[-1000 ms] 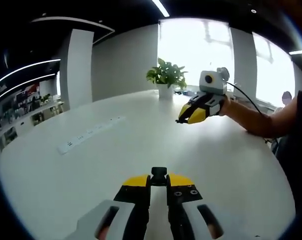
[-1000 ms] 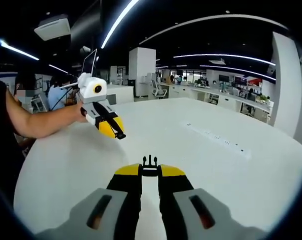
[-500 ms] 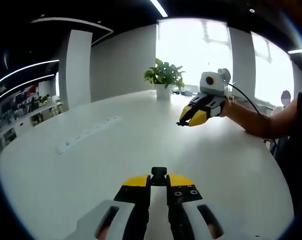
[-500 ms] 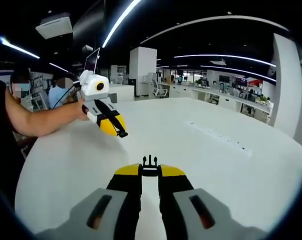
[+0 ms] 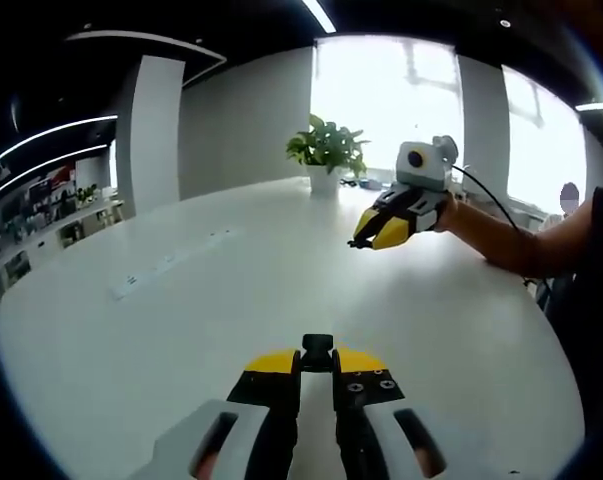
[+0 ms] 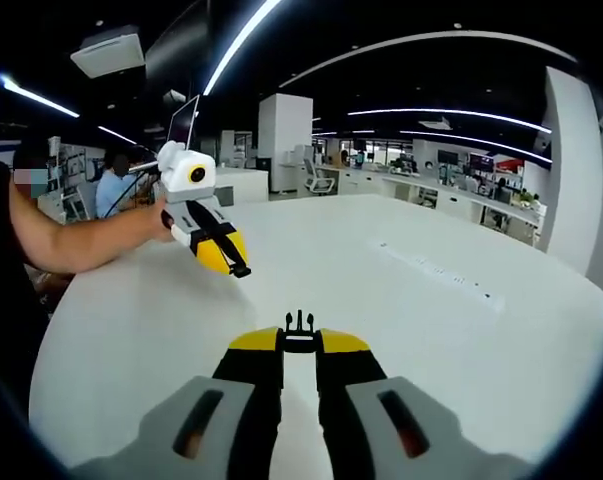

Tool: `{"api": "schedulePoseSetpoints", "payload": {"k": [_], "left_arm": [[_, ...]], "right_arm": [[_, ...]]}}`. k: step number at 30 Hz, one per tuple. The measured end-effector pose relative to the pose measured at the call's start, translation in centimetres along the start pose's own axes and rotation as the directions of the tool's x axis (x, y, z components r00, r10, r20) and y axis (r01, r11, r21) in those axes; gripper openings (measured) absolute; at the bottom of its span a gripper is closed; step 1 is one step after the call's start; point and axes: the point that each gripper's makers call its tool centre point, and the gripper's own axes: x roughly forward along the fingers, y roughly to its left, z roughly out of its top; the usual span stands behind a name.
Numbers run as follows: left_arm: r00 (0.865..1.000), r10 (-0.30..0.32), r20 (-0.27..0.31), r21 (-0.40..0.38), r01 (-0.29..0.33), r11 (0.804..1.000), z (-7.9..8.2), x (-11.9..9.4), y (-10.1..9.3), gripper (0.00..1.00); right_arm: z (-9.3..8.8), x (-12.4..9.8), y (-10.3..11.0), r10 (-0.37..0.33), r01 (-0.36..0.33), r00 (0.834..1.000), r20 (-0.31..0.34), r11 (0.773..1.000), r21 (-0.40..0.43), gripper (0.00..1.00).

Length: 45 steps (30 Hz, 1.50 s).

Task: Snap the two parts of the plastic buckle together until the buckle closes and remains connected.

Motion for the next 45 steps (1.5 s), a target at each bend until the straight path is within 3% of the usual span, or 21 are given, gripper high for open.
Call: {"api": "schedulePoseSetpoints", "payload": {"k": [6,16,24,45], "left_arm": [[1.000,0.003,-0.004,-0.002,-0.003,1.000,-0.8,-0.5,-1.6,0.10],[1.000,0.011,0.001,-0.008,-0.011,1.000,-1.4,-1.5,-2.6,0.10],[1.000,0.003,0.015,0.001,-0.003,1.000,-1.1,-1.7,-3.5,0.10],[1.000,-0.012,-0.011,0.017,0.012,1.000,-1.3,-1.3,-3.7,0.10]], "right_arm": [[-0.1,-0.1,0.6,0.010,-0.010,1.000,-0.004,1.000,0.003,0.11],[-0.1,-0.9,1.9,0.009,-0.009,1.000,0.001,1.000,-0.007,0.11],[-0.8,-1.2,2.7,0.011,-0.011,1.000,-0.013,1.000,-0.011,0.11],[-1.2,-1.5,3.2,0.003,-0.004,1.000,-0.024,1.000,-0.018,0.11]]}}
